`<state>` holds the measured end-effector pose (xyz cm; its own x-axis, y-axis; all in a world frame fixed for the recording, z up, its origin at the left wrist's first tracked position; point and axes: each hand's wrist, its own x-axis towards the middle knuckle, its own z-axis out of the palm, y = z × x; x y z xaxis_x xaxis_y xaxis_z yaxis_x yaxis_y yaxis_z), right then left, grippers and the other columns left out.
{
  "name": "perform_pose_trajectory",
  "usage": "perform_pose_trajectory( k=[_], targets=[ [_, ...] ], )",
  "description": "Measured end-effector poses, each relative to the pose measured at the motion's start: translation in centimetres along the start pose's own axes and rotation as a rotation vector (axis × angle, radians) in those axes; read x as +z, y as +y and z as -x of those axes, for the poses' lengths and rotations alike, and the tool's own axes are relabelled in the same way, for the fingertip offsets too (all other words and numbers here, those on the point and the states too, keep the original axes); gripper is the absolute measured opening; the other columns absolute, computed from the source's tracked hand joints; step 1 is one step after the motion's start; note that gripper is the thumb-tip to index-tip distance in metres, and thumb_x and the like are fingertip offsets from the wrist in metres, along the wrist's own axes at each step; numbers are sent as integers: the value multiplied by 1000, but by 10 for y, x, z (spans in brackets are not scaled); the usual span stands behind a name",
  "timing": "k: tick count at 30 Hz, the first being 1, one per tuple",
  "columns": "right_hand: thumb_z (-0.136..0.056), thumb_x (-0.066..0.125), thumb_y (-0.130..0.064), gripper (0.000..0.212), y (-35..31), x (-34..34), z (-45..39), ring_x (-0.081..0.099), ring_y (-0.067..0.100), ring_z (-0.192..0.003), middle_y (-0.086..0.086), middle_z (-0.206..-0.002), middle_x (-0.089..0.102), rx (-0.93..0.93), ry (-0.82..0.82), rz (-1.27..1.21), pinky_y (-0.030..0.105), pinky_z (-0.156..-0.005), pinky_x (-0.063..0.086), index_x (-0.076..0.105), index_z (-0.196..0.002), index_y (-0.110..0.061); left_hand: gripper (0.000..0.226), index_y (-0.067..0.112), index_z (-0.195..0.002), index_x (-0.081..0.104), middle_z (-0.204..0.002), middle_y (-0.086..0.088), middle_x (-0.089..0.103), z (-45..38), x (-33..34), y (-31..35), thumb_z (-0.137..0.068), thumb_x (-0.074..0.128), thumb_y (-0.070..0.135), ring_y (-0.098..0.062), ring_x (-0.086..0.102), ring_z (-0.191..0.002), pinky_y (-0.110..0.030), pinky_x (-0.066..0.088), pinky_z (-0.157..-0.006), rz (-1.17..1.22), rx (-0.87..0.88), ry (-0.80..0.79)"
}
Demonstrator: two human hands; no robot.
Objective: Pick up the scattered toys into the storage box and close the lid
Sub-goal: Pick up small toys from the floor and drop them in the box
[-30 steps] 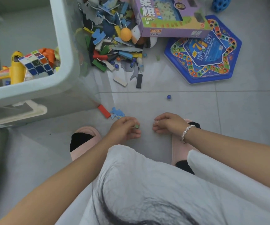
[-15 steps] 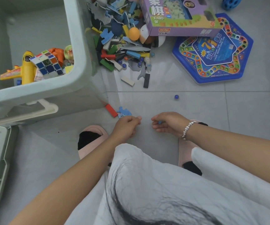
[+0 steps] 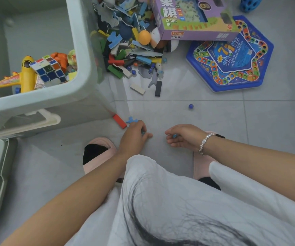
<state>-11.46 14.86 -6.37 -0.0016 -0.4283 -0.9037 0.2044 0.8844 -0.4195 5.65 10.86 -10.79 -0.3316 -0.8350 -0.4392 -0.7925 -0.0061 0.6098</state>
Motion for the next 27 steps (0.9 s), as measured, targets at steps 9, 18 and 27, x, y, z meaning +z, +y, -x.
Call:
perform_pose_trajectory(
  k=[9,18,27],
  targets=[
    [-89,57,-7,5,-8,1,-2,59,17,-66,9,-77,56,-36,-2,68,19,-55,52,59,-84,-6,23,11,-85,44,-70,3,46,4,-8,-1,-89,61,25,-15,42,-64,-24,29,-60,92,-4,-10],
    [-87,54,1,10,-30,24,-15,56,14,-60,7,-73,55,-107,-25,240,21,-58,52,59,-83,-7,13,13,-92,56,-77,5,58,10,-31,0,-98,43,13,-5,47,-57,-16,38,-48,682,-395,-5],
    [-78,71,-28,30,-34,58,-38,48,16,-71,-6,-69,46,-403,147,863,21,-57,35,59,-103,-17,15,8,-95,52,-93,-1,54,-3,-42,-11,-97,45,21,-16,48,-86,-22,27,-66,511,-432,206]
  ],
)
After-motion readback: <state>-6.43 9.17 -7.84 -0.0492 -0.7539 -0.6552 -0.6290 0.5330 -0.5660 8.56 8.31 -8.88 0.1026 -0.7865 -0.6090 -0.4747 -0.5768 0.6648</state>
